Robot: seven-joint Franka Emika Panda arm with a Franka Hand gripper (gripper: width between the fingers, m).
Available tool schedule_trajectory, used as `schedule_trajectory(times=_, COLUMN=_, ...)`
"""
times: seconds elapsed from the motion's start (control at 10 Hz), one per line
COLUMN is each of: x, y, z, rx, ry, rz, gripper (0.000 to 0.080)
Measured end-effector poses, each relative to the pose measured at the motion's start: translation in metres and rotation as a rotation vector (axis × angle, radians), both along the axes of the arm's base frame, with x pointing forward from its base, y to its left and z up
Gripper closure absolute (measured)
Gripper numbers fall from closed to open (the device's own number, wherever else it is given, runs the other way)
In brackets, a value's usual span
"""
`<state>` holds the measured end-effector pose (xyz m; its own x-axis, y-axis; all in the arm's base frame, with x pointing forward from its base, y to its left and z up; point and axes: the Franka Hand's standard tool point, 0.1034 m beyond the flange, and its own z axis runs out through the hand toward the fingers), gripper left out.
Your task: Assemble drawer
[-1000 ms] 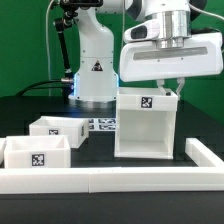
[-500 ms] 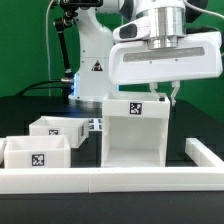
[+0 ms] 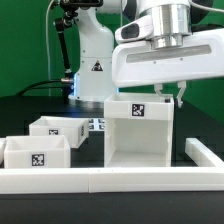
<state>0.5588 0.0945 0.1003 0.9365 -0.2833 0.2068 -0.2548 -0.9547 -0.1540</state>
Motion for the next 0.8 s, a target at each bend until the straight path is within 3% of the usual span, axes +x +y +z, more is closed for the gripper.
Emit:
schedule_trajectory(times=0.4, x=0.005, y=0.004, z=0.006, rx=0.084, ry=0.001, rz=-0.242, gripper=0.0755)
schedule_trajectory(times=0.5, x=0.004, y=0.01, z=0.006, rx=0.127, ry=0.017, rz=-0.374, gripper=0.0755)
schedule_trajectory(times=0.8, x=0.016, y=0.018, z=0.008, rx=0.193, ry=0.025, rz=-0.588, gripper=0.0751)
